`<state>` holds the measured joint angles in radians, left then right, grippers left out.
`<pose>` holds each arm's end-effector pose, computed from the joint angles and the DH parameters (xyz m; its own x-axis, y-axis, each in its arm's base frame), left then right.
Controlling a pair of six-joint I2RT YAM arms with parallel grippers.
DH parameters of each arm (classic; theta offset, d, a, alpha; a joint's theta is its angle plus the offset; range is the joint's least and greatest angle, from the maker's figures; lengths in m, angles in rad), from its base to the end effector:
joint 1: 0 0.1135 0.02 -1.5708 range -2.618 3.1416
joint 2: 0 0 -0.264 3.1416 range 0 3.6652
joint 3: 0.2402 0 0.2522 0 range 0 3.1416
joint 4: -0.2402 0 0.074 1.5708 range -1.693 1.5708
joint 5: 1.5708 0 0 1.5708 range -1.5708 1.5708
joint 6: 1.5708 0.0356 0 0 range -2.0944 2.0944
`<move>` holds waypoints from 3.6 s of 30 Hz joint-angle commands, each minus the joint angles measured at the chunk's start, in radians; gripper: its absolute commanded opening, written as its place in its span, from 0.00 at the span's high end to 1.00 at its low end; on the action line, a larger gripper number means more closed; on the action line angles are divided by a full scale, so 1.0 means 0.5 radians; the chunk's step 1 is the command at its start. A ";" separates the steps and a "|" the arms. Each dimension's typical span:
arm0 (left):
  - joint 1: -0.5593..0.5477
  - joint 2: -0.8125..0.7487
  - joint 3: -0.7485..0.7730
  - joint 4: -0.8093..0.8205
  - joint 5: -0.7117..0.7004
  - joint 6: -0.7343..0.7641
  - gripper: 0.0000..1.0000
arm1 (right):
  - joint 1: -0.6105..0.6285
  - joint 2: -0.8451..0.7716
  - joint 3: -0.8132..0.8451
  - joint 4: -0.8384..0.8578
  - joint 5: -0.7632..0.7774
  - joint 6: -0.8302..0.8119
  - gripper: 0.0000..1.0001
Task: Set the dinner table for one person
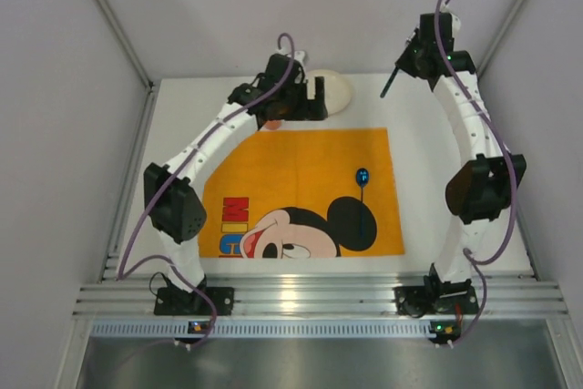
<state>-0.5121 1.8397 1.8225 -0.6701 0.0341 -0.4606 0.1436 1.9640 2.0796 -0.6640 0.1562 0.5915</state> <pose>0.3662 -0.2073 0.3543 -0.7233 -0.1030 -0.6828 0.2135 0.9070 -0.3629 0.4469 0.0590 0.3883 -0.4339 0.4938 -0.7536 0.2794 0.8689 0.4085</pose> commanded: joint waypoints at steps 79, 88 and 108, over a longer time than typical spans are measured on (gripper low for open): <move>-0.013 -1.342 -2.231 0.309 -0.443 -0.233 1.00 | 0.096 -0.099 -0.370 -0.353 -0.938 0.035 0.00; 0.135 -1.243 -2.197 0.282 -0.356 -0.229 0.53 | 0.093 -0.032 -0.407 -0.298 -0.951 0.050 0.00; 0.165 -1.246 -1.587 -0.292 -0.443 -0.248 0.41 | 0.133 0.836 0.311 0.042 -0.749 0.210 0.00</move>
<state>-0.4332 1.2549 0.9867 -0.7395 -0.2050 -0.5777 0.1913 2.3367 2.1578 -0.7235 -0.2905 0.6666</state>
